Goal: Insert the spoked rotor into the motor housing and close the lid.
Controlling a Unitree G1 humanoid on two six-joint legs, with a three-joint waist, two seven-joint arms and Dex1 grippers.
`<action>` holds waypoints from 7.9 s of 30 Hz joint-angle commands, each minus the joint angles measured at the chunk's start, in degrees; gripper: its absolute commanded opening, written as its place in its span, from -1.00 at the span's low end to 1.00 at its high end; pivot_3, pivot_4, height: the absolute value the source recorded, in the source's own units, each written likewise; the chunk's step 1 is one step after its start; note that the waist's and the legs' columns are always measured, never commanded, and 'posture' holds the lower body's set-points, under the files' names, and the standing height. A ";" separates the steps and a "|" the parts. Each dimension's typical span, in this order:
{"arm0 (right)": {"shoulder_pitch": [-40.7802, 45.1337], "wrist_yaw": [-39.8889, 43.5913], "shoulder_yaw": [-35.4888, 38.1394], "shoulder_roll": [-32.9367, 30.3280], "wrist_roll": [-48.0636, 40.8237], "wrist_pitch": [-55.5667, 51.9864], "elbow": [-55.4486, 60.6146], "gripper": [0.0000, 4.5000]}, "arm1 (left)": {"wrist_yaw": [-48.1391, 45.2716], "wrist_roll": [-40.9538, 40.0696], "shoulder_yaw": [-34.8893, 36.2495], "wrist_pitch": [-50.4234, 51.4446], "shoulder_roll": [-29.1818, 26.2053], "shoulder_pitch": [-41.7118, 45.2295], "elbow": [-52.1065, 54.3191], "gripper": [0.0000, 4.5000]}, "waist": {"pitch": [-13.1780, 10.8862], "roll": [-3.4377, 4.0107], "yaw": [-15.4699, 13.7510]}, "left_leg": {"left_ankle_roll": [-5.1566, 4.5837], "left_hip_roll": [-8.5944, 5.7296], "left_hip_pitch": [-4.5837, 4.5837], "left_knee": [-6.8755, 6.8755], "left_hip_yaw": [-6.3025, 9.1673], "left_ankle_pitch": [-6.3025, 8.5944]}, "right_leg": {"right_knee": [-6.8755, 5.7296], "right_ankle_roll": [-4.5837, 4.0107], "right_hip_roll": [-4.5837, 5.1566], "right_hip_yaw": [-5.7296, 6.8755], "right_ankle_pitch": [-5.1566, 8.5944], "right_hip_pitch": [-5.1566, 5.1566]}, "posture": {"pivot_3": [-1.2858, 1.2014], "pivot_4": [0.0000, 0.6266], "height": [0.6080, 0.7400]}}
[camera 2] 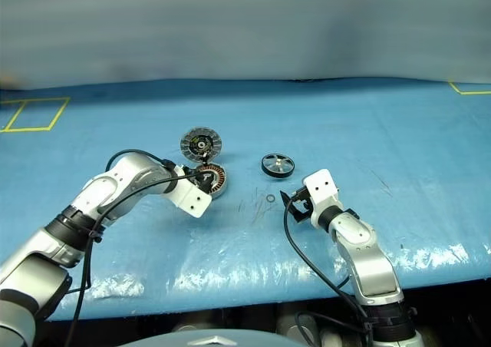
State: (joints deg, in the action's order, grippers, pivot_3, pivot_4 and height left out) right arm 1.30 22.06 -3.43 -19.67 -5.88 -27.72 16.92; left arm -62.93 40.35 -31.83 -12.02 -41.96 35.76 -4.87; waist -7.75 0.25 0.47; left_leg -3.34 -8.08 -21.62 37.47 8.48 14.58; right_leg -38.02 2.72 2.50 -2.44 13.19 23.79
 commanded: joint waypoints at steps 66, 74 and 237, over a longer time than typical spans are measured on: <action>4.72 2.04 -8.67 3.62 3.92 2.28 -10.78 0.60 | 15.54 -50.16 32.58 15.18 14.03 -38.70 15.30 0.80 | -0.04 -0.03 -0.10 | 0.23 0.11 0.08 -0.07 -0.05 0.01 | 0.10 -0.09 -0.04 0.01 -0.11 0.16 | 0.03 -0.52 1.00; 3.96 1.99 -8.73 3.87 3.73 1.54 -11.68 0.32 | 12.85 -55.88 33.04 14.25 14.32 -40.04 13.79 0.80 | -0.03 -0.03 -0.05 | 0.29 0.13 0.19 -0.07 -0.06 0.05 | 0.12 -0.10 -0.05 0.02 -0.12 0.03 | 0.03 -0.52 1.00; 13.26 10.01 -23.49 4.87 7.21 -4.47 -4.03 -0.99 | 8.20 -55.69 29.21 2.14 12.32 -42.26 3.80 0.80 | -0.03 -0.05 -0.27 | 0.40 0.37 -0.01 -0.36 -0.09 0.10 | 0.27 -0.29 -0.24 0.01 -0.14 0.43 | 0.03 -0.52 1.00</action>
State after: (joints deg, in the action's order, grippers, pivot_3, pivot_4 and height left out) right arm 14.91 31.41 -26.42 -15.02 1.71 -31.83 12.67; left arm -54.72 -15.70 -2.82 -8.51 -29.57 -6.87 -1.39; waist -7.78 0.20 0.20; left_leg -2.93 -7.71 -21.63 37.11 8.39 14.68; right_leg -37.75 2.43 2.26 -2.43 13.05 24.22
